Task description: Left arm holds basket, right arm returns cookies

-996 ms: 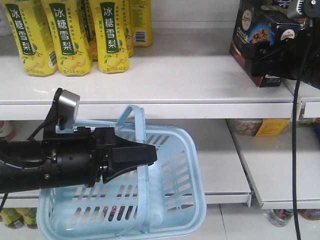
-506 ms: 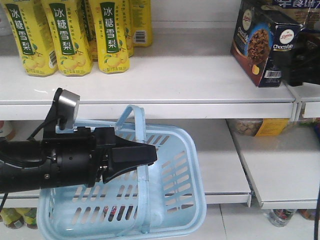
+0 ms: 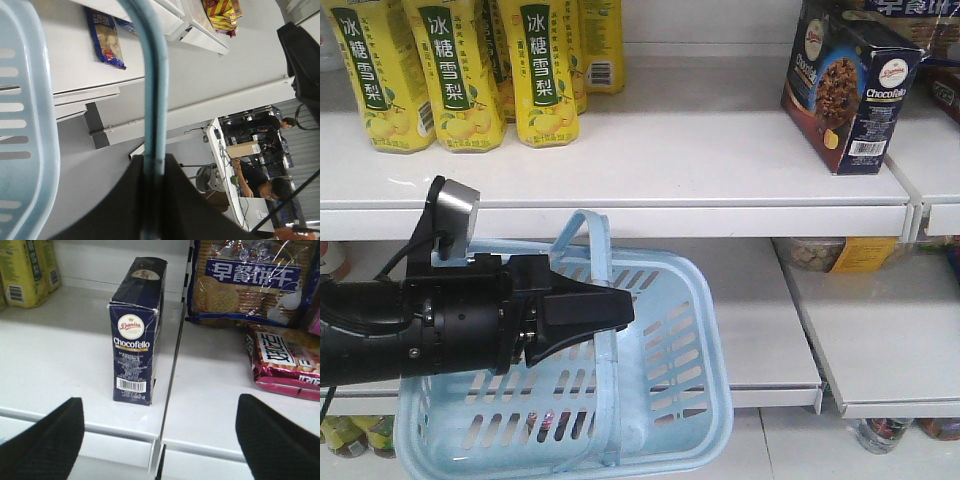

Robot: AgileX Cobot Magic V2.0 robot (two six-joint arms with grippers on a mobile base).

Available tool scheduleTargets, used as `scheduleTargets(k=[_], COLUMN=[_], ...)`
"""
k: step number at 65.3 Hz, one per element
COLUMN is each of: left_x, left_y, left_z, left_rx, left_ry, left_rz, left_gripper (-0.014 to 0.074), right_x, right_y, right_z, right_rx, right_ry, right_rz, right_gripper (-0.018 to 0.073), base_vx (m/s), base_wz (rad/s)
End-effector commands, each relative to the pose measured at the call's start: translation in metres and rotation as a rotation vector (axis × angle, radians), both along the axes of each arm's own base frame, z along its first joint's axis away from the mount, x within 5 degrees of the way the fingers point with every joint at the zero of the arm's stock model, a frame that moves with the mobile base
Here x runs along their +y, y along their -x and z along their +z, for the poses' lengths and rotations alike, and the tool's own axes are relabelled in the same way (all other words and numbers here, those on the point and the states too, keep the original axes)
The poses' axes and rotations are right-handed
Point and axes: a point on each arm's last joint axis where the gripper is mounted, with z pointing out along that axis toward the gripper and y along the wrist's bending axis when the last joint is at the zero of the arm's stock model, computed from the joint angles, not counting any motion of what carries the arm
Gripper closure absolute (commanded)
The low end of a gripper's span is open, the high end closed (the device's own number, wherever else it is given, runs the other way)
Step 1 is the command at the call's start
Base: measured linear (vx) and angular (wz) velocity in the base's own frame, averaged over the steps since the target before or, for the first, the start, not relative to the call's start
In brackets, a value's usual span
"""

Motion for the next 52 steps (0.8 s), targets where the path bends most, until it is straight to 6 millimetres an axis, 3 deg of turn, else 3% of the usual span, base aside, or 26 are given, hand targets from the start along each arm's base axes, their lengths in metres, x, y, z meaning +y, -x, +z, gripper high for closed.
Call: scheduleTargets(k=[1,31,40,52], left_x=[-0.001,-0.001,-0.001,-0.001], left_y=[0.002,0.002,0.002,0.002], left_z=[0.028,0.028,0.028,0.028], left_rx=[-0.043,-0.043,-0.043,-0.043], left_ry=[0.124,0.124,0.124,0.124], left_rz=[0.006,0.006,0.006,0.006], left_gripper=[0.0599,0.0599,0.0599,0.0599], right_x=[-0.003,-0.002,-0.004,-0.003], right_y=[0.014,0.095,0.101,0.096], right_z=[-0.002,-0.118,-0.139,-0.169], right_rx=[-0.090,-0.220,-0.296,-0.221], right_ry=[-0.001,-0.007,-0.048,-0.180], right_rz=[-0.038,-0.093,-0.129,-0.140], right_gripper=[-0.0010,-0.0010,-0.0010,-0.0010], base_vx=[0.00,0.00,0.00,0.00], base_wz=[0.00,0.00,0.00,0.00])
